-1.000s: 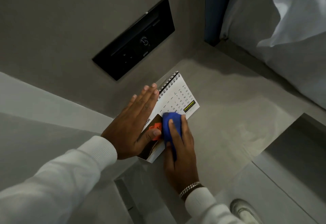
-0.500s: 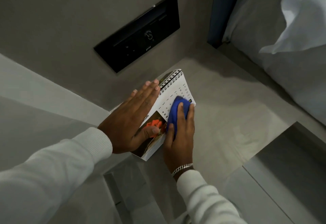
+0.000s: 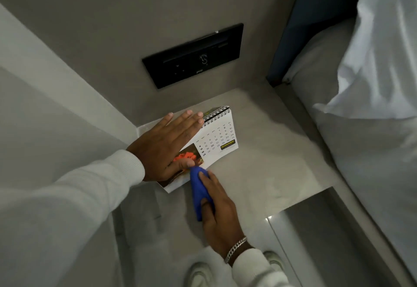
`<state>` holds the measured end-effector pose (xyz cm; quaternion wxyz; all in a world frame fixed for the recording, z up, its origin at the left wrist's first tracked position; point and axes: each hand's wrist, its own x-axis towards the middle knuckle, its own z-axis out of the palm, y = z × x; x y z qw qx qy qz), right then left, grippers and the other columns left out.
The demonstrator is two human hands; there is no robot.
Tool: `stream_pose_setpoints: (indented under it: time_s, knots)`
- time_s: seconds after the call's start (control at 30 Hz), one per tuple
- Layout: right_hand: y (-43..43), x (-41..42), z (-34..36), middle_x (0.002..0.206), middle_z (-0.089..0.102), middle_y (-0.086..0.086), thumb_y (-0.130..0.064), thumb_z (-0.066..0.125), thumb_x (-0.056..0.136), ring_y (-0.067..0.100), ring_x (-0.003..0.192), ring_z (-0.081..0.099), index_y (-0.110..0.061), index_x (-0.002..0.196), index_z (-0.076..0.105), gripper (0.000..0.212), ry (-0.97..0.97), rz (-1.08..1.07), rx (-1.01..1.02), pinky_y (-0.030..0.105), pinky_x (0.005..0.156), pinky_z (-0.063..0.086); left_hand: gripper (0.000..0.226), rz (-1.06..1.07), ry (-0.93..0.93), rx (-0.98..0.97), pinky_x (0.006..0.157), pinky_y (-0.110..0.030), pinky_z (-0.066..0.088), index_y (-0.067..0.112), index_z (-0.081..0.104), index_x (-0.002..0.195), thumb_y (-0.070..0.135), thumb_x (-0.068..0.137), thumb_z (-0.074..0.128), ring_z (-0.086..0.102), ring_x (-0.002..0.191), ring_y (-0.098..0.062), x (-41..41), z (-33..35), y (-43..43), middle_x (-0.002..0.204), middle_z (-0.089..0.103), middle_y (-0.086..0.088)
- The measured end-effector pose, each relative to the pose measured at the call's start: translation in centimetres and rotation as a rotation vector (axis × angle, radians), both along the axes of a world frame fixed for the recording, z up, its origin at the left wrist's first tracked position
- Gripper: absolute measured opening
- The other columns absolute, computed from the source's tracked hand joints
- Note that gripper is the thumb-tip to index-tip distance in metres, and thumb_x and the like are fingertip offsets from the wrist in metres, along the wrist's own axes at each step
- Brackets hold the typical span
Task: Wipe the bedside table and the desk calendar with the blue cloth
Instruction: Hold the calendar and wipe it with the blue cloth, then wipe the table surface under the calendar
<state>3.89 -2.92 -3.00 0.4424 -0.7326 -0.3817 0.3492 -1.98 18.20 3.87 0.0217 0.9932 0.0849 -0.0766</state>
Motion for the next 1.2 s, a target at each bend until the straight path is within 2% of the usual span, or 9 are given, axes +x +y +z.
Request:
stream_pose_setpoints:
  time_s: [0.17, 0.4, 0.53, 0.67, 0.8, 0.93, 1.03, 1.1, 1.2]
  knots:
    - [-3.0, 8.5, 1.7, 0.155, 0.029, 0.005, -0.012, 0.043, 0.085, 0.017, 0.139, 0.029, -0.027, 0.143, 0.036, 0.061, -0.229, 0.029, -0.074, 0.008, 0.109, 0.012, 0.077, 0.168, 0.022, 0.043, 0.116, -0.059, 0.022, 0.014, 0.016, 0.154, 0.059, 0.092, 0.029, 0.017, 0.151, -0.030, 0.3, 0.8, -2.1, 0.163, 0.020, -0.005]
    - [-4.6, 17.8, -1.6, 0.151, 0.030, 0.022, 0.002, 0.054, 0.078, 0.046, 0.136, 0.031, -0.013, 0.140, 0.039, 0.065, -0.659, 0.208, -0.256, 0.055, 0.103, 0.040, 0.075, 0.491, -0.086, 0.091, 0.116, -0.063, 0.015, 0.010, 0.028, 0.151, 0.056, 0.091, 0.029, 0.022, 0.149, -0.033, -1.1, -0.4, -6.8, 0.161, 0.028, -0.010]
    - [-6.2, 17.2, -4.4, 0.159, 0.015, 0.011, -0.044, 0.033, 0.092, 0.038, 0.144, 0.013, -0.024, 0.147, 0.018, 0.060, -0.826, 0.330, -0.440, 0.063, 0.107, 0.028, 0.072, 0.595, -0.146, 0.105, 0.115, -0.064, 0.008, 0.009, 0.028, 0.150, 0.052, 0.092, 0.032, 0.019, 0.150, -0.035, -1.9, -1.9, -8.8, 0.161, 0.025, -0.012]
    - [-6.3, 16.6, -5.3, 0.161, 0.002, 0.005, -0.078, 0.023, 0.081, 0.033, 0.147, 0.001, -0.026, 0.150, 0.005, 0.088, -0.908, 0.325, -0.504, 0.059, 0.111, 0.013, 0.070, 0.712, -0.266, 0.068, 0.117, -0.064, 0.005, 0.008, 0.024, 0.151, 0.047, 0.094, 0.034, 0.009, 0.151, -0.035, -2.6, -2.5, -9.6, 0.163, 0.019, -0.013]
    - [-4.7, 16.5, -3.2, 0.161, 0.006, 0.005, -0.084, 0.007, 0.074, 0.030, 0.147, 0.002, -0.024, 0.149, 0.007, 0.097, -0.788, 0.312, -0.520, 0.061, 0.112, 0.008, 0.070, 0.981, -0.606, -0.217, 0.122, -0.043, 0.000, 0.008, 0.014, 0.153, 0.040, 0.095, 0.037, -0.001, 0.153, -0.029, -3.6, -2.4, -11.2, 0.165, 0.007, -0.012]
    - [-0.1, 15.7, 0.5, 0.153, 0.031, 0.008, -0.062, 0.040, 0.088, 0.027, 0.139, 0.030, -0.017, 0.146, 0.022, 0.076, -0.398, 0.085, -0.227, 0.048, 0.112, 0.028, 0.061, 1.429, -0.877, -0.654, 0.116, -0.016, 0.013, 0.015, 0.016, 0.154, 0.039, 0.102, 0.036, 0.020, 0.149, -0.014, -3.2, -1.8, -12.5, 0.163, 0.020, -0.002]
    - [4.4, 14.7, 2.8, 0.147, 0.042, 0.006, -0.029, 0.051, 0.095, 0.020, 0.133, 0.040, -0.015, 0.144, 0.030, 0.055, -0.063, -0.031, -0.061, 0.033, 0.107, 0.033, 0.045, 1.610, -1.017, -0.850, 0.088, -0.002, 0.037, 0.015, 0.043, 0.144, 0.035, 0.104, 0.034, 0.057, 0.114, -0.006, -2.6, -1.3, -12.3, 0.137, 0.054, 0.002]
    - [6.6, 14.3, 3.5, 0.137, 0.053, 0.007, -0.013, 0.048, 0.095, 0.021, 0.125, 0.050, -0.013, 0.139, 0.039, 0.045, -0.004, -0.063, 0.022, 0.025, 0.098, 0.040, 0.041, 1.626, -1.072, -0.898, 0.063, 0.003, 0.043, 0.012, 0.057, 0.131, 0.033, 0.105, 0.033, 0.059, 0.091, 0.005, -2.2, -1.1, -12.1, 0.117, 0.064, -0.003]
    - [7.9, 14.2, 3.2, 0.113, 0.064, -0.001, -0.001, 0.042, 0.090, 0.021, 0.106, 0.063, -0.016, 0.126, 0.053, 0.040, -0.089, -0.012, 0.073, 0.034, 0.090, 0.053, 0.044, 1.635, -1.182, -1.029, 0.059, -0.008, 0.050, 0.013, 0.062, 0.124, 0.041, 0.103, 0.035, 0.067, 0.094, -0.011, -1.9, -1.2, -11.4, 0.112, 0.068, -0.006]
